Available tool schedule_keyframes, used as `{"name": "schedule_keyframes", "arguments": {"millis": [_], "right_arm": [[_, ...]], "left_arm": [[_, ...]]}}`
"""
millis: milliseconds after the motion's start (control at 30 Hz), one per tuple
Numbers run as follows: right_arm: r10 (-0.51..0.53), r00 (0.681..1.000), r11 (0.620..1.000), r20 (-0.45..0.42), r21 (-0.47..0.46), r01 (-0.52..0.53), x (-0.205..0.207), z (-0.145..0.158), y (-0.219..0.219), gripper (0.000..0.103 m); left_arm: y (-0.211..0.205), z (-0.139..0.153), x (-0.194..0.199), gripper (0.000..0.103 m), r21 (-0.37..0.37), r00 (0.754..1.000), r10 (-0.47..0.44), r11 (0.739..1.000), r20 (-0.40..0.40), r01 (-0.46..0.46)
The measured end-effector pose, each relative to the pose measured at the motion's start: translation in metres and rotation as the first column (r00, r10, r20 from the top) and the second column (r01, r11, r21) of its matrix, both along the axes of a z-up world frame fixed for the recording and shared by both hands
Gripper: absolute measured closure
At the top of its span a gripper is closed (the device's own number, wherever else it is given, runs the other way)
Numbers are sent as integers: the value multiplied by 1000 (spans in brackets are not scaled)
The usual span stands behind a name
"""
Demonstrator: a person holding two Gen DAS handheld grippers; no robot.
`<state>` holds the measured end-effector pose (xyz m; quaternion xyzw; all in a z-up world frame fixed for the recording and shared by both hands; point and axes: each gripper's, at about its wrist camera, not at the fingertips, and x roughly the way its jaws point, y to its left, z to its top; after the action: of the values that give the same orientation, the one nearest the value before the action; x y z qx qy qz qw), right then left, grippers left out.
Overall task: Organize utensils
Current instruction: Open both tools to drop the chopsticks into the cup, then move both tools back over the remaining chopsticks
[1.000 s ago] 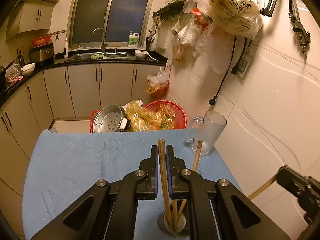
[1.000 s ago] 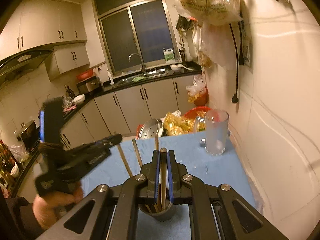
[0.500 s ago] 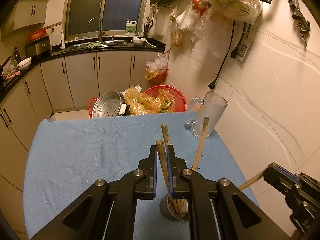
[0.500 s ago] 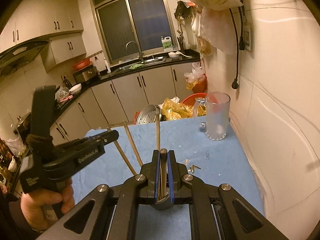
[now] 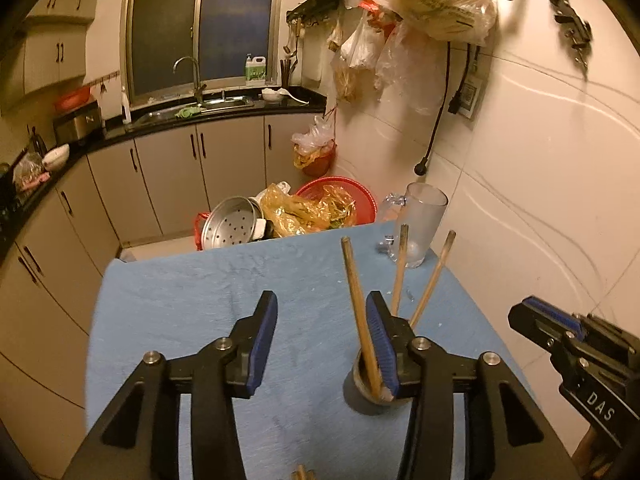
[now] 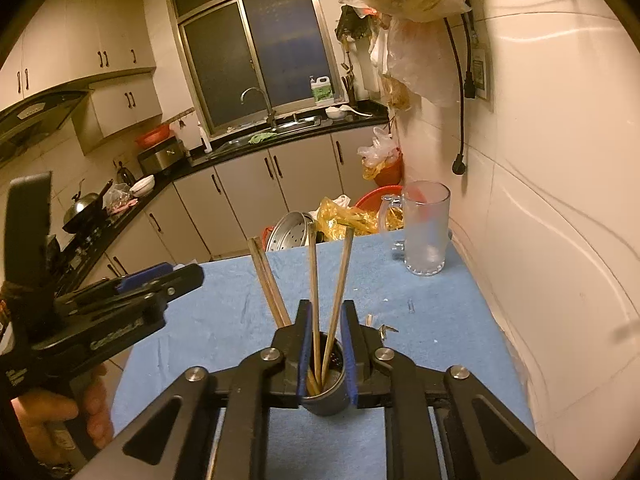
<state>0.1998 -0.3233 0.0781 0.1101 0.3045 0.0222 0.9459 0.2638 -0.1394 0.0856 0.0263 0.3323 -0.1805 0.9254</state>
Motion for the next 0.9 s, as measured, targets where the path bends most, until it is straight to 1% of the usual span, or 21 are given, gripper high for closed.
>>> {"name": "schedule_keyframes", "arguments": {"millis": [67, 100, 133, 167, 233, 367, 567, 900], "right_arm": [[-5, 1000, 1000, -5, 1, 5, -3, 0, 3, 73], [-7, 1000, 1000, -7, 5, 7, -6, -1, 4, 70], [-7, 1000, 1000, -10, 10, 7, -8, -2, 7, 64], [-8, 1000, 1000, -13, 11, 8, -10, -3, 8, 53], [-8, 1000, 1000, -18, 20, 8, -16, -6, 13, 41], [2, 999, 1000, -36, 21, -1, -25, -14, 26, 38], [34, 998, 999, -57, 23, -33, -39, -25, 49, 37], [87, 990, 996, -111, 26, -85, -45, -46, 72, 37]], "left_arm": [[6, 2, -7, 48, 10, 1000, 4, 1000, 9, -4], [10, 2, -10, 45, 16, 1000, 9, 1000, 9, -9], [12, 2, -11, 44, 18, 1000, 12, 1000, 6, -12], [16, 1, -14, 41, 20, 1000, 18, 1000, 1, -18], [24, -1, -20, 38, 23, 999, 37, 999, -8, -36], [38, -9, -32, 36, 38, 998, 55, 998, -23, -54], [57, -23, -44, 36, 63, 995, 82, 995, -49, -79], [81, -43, -54, 36, 84, 988, 129, 989, -90, -121]]}}
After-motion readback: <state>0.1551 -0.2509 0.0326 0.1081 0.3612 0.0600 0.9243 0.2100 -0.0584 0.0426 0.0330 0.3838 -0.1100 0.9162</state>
